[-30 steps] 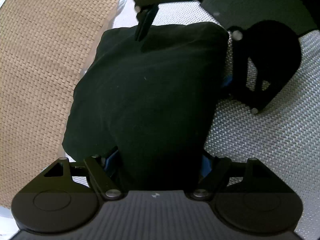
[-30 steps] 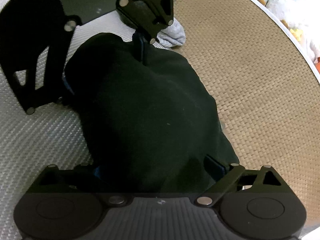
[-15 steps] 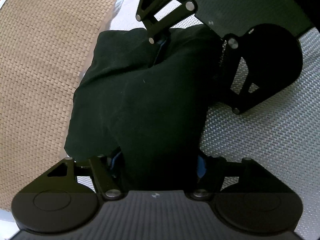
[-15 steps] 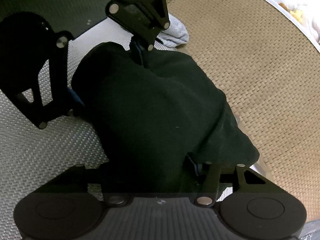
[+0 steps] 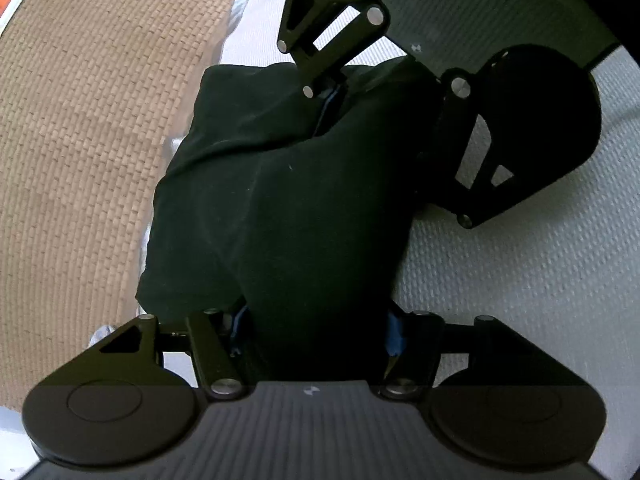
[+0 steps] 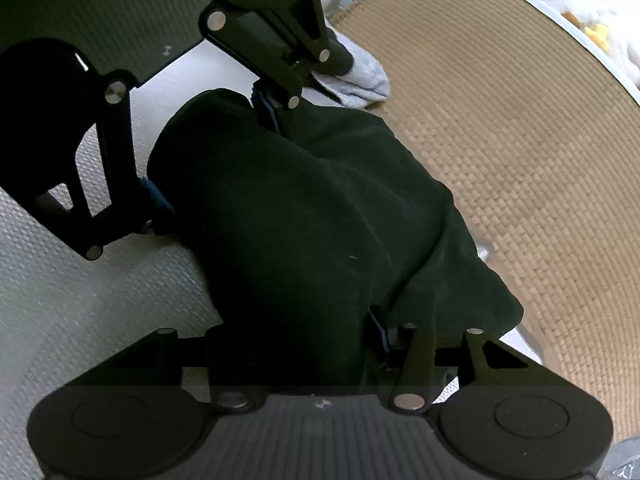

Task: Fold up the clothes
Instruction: 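Grasp the black bundle's end with the left tool while the right tool grasps it too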

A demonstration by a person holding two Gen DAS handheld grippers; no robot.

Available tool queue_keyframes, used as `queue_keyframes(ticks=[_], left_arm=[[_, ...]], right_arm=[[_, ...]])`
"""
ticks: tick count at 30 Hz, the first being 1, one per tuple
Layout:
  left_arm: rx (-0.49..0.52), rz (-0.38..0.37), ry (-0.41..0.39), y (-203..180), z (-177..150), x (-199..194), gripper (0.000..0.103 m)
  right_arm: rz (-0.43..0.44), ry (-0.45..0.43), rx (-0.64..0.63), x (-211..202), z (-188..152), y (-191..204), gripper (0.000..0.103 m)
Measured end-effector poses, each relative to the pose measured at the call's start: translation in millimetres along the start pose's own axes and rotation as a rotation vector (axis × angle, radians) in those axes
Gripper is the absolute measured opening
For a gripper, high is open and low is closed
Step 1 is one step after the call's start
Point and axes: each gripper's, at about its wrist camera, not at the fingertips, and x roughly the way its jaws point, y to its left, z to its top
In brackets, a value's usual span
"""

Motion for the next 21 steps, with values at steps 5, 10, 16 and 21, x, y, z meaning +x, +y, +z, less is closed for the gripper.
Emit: queue_keyframes(ticks=[5,10,16,21], left_arm=[[-0.009,0.000,0.008,-4.7,-17.1,-9.9,0.064],[-0.015,0.000,0.008,-10.5,-31.8,-19.8,0.064],[-0.032,0.012,0.003,-20.3,-50.1,-31.8,0.064],[-0.046,0.022,0.013,-29.6,-70.2,-45.9,0.064]], right_arm=[[0.017,0.004,-0.017,-3.0,14.3,13.6,0.051],[0.025,0.020,-0.025,-9.2,26.3,29.1,0.051],[0.029,0.024,-0.042,-17.8,39.6,53.5,0.051],[0.040,0.019,-0.054,-23.8,52.8,72.1,0.051]])
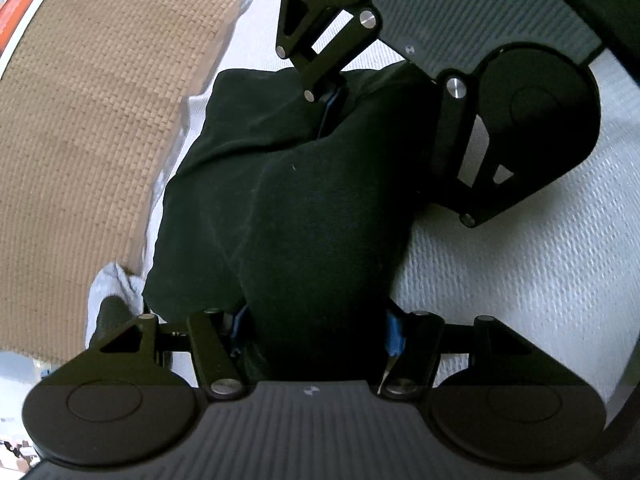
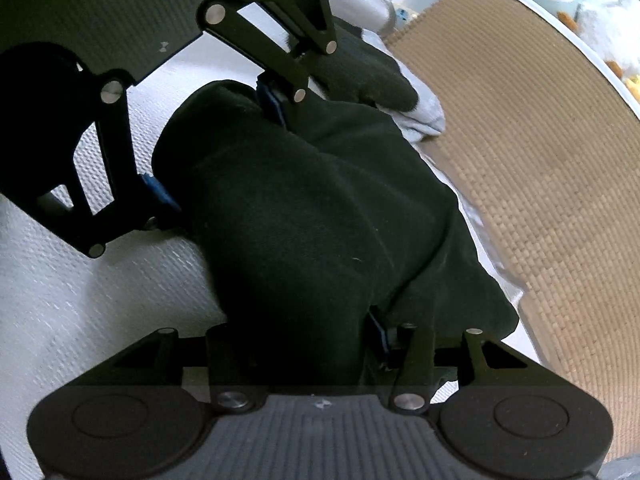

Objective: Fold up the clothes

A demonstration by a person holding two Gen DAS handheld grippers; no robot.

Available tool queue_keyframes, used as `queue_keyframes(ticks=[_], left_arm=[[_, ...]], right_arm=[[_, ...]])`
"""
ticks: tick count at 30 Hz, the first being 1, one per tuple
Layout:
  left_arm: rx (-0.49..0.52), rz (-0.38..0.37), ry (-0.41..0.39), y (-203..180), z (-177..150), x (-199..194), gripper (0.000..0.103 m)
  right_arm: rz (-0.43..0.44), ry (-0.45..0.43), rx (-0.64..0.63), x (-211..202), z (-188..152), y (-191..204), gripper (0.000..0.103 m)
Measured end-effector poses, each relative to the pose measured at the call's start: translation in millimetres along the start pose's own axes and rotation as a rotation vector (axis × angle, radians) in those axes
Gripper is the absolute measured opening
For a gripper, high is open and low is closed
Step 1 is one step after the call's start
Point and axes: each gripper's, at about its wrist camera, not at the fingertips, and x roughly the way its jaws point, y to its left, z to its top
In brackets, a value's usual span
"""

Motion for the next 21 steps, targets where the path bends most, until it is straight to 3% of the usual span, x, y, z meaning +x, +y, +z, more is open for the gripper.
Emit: queue_keyframes(ticks=[21], left_arm=[[-0.067,0.031,0.099,-2.2,-79.1,-26.1,0.065]], right_arm=[[0.059,-0.081,-0.080,3.1,68.7,60.0,0.051]])
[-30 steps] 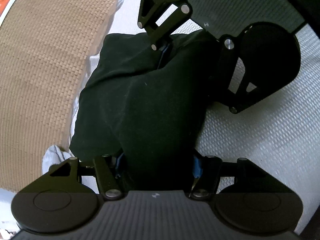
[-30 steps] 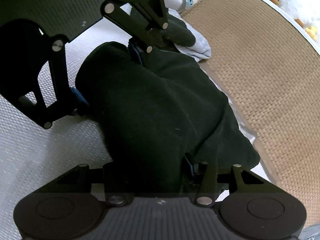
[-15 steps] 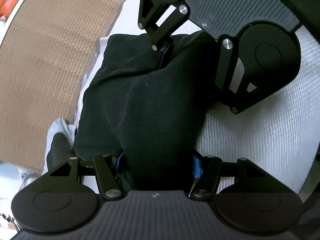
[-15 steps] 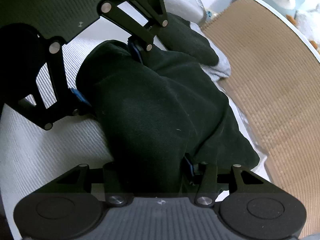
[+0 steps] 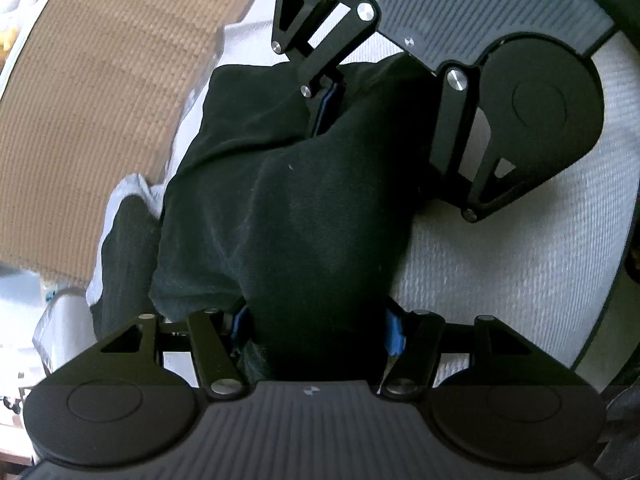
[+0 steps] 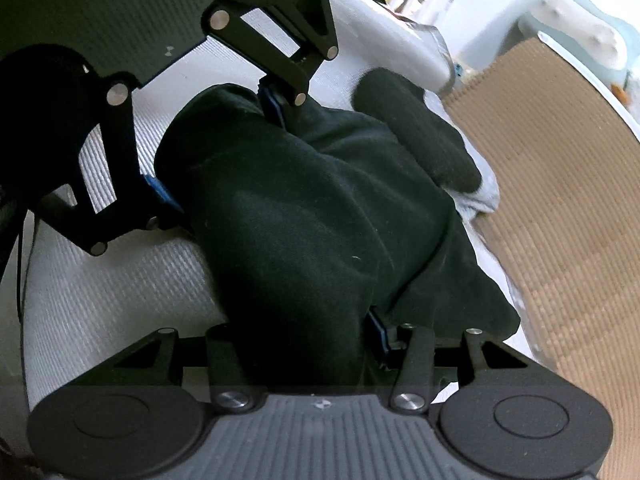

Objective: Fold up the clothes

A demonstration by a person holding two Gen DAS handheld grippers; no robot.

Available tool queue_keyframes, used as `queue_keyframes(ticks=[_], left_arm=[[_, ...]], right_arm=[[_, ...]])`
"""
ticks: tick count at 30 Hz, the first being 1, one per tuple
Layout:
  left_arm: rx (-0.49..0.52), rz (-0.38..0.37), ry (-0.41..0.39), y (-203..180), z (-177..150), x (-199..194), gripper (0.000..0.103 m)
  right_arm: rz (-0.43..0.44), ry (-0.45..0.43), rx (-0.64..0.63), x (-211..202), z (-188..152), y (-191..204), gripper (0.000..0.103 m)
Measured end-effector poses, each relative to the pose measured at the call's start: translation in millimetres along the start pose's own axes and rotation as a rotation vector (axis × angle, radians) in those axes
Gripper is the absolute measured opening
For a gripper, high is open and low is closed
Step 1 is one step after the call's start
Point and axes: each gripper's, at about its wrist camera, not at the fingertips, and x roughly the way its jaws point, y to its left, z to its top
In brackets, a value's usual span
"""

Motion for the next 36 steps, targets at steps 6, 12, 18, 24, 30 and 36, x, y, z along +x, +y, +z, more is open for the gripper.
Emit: queue_keyframes(ticks=[6,12,18,24,30,36], left_arm=[[-0.002,0.006,0.033,-1.1,-27.2,-5.5,0.065],[-0.002,0.016,0.051,-0.5,-47.8,-7.8,0.065],[0.000,0.019,0.069,0.8,-67.2,-11.4,0.066],[0.005,0.030,0.096,3.5,-82.3,-7.8,0.066],[0.002,0.022,0.124,9.4,-95.8,1.4,0.066],[0.005,0.035,0.131,12.2,-95.1,8.9,0.069]], right_arm=[[0.010,-0.023,-0.015,10.9,22.5,11.3,0.051],[0.020,-0.046,-0.030,21.0,39.9,18.8,0.051],[0.036,-0.070,-0.045,30.6,54.9,23.9,0.051],[0.048,-0.098,-0.050,39.0,69.2,31.6,0.052],[0.063,-0.120,-0.064,44.1,80.7,36.7,0.053],[0.040,-0.131,-0.114,37.9,72.5,42.6,0.058]])
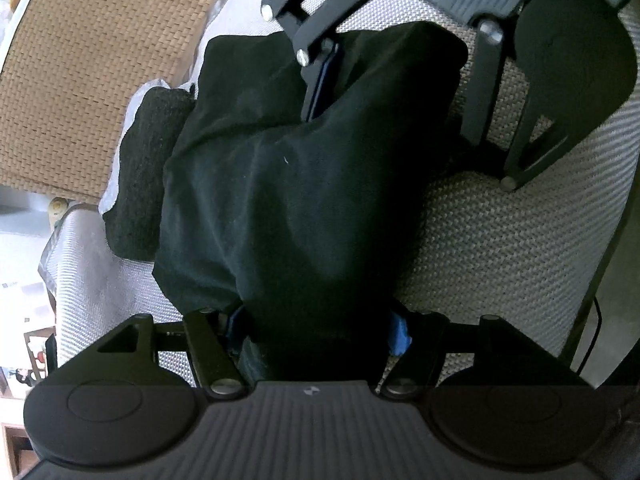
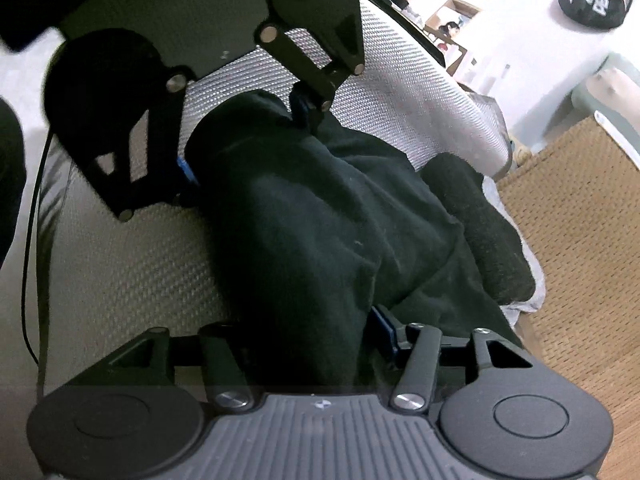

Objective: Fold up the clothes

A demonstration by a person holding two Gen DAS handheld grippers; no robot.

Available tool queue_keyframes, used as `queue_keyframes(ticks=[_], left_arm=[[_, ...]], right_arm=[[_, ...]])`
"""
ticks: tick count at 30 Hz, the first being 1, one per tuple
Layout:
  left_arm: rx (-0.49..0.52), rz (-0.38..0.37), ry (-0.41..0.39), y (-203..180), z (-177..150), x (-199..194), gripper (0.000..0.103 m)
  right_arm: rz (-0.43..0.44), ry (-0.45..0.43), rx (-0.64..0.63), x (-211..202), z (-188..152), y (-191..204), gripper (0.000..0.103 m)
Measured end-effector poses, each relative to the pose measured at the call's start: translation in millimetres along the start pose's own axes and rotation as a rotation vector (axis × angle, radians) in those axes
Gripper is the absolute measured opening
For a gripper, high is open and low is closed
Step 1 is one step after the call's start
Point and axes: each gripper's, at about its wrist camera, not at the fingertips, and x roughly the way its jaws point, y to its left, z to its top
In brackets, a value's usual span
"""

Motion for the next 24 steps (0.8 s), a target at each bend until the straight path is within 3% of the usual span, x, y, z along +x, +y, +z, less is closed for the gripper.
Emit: queue_keyframes(ticks=[5,9,18,24], left_arm=[[0.010,0.042,0.023,-10.5,1.7,-2.4,0.073],[0.004,0.069,0.030,-17.1,3.8,-4.1,0.074],[0.030,0.117,0.034,-15.2,7.1,5.1,0.080],[0.051,0.143,0.032,-13.9,7.6,10.2,0.084]], right_arm=[[-0.005,-0.006,-0.030,-18.0,-18.1,0.5,0.059],[-0.018,-0.019,-0.015,-22.8,-29.8,-2.4,0.067],[-0.076,-0.043,-0.070,-27.3,-37.3,5.4,0.070],[-0.106,-0.021,-0.050,-18.5,-34.5,-0.3,0.080]])
